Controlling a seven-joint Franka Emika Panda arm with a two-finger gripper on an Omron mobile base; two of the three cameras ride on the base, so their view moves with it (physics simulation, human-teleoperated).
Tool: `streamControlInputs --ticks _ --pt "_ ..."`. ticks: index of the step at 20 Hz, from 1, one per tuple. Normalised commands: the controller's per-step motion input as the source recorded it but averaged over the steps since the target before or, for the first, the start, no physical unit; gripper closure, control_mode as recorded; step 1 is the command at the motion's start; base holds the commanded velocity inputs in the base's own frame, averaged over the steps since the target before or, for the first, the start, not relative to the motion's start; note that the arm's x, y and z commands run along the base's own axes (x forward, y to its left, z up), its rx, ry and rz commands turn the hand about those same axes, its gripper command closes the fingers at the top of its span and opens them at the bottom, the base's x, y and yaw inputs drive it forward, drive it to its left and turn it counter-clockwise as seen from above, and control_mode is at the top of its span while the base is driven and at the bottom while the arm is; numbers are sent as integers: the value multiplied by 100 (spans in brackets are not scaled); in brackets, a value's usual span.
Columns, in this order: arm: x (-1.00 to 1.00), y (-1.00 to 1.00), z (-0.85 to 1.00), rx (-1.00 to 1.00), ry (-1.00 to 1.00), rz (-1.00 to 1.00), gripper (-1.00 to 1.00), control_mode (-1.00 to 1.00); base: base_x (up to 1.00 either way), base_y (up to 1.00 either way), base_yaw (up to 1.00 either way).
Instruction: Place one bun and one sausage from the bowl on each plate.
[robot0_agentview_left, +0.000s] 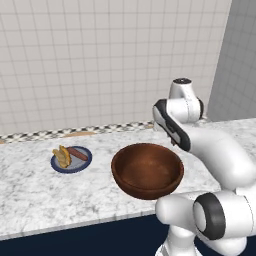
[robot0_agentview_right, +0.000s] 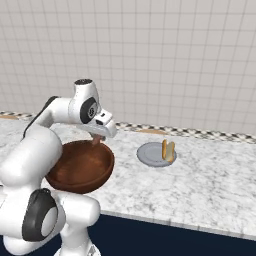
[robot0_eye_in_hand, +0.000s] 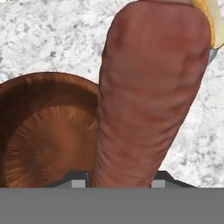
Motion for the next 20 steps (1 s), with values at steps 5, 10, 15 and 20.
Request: streamControlInputs --ticks 5,10,15,20 --pt "50 -100 -3 11 0 32 100 -100 0 0 0" --pt "61 -93 0 3 5 26 100 -100 0 0 0" --pt "44 -16 13 0 29 10 100 -100 0 0 0" --pt "10 -7 -65 0 16 10 100 -100 0 0 0"
